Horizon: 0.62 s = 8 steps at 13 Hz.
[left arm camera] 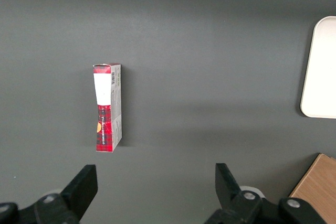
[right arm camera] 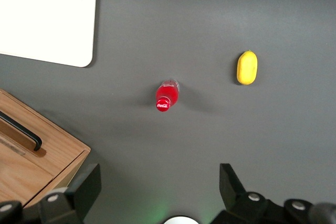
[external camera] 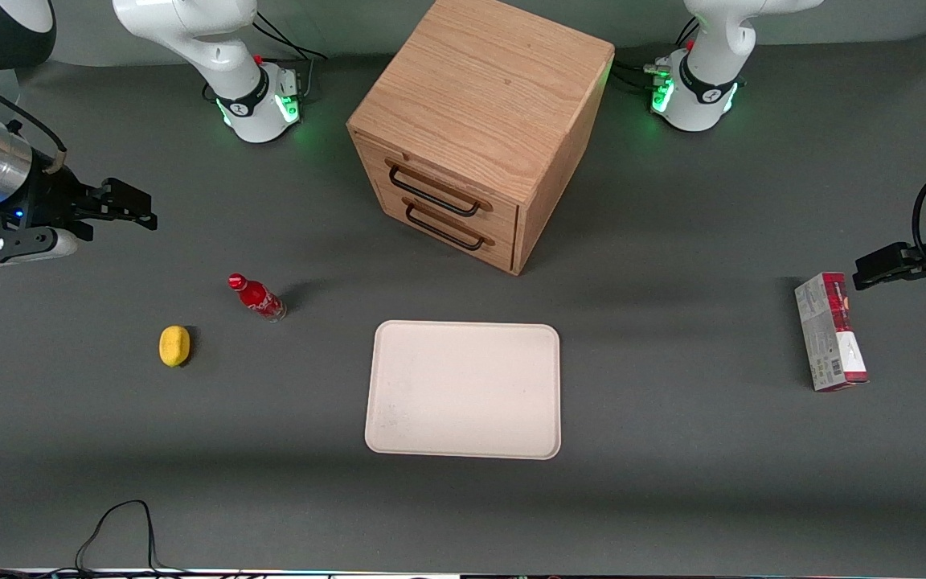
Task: Place coke bottle on tray
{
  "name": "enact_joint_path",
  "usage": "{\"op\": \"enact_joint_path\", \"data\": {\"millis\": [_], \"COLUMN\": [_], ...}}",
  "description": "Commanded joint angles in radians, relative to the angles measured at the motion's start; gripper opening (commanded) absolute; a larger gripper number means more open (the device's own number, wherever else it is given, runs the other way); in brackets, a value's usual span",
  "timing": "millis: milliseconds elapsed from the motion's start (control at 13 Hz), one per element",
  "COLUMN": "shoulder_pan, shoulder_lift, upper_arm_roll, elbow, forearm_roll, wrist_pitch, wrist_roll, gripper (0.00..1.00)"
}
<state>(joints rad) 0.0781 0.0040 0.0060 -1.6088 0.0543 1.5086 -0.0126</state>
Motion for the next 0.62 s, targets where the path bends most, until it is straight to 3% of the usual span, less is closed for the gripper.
{"op": "enact_joint_path", "data": {"millis": [0, 538], "shoulder_pan": [0.017, 0.015], "shoulder_lift": [0.02, 0.044], "upper_arm_roll": [-0.012, -0.015], "elbow": [0.033, 0.075], "forearm_roll": [0.022, 0.027], "wrist_pitch": [-0.025, -0.016], "wrist_roll": [0.02, 0.003], "gripper": [1.0, 1.0]}}
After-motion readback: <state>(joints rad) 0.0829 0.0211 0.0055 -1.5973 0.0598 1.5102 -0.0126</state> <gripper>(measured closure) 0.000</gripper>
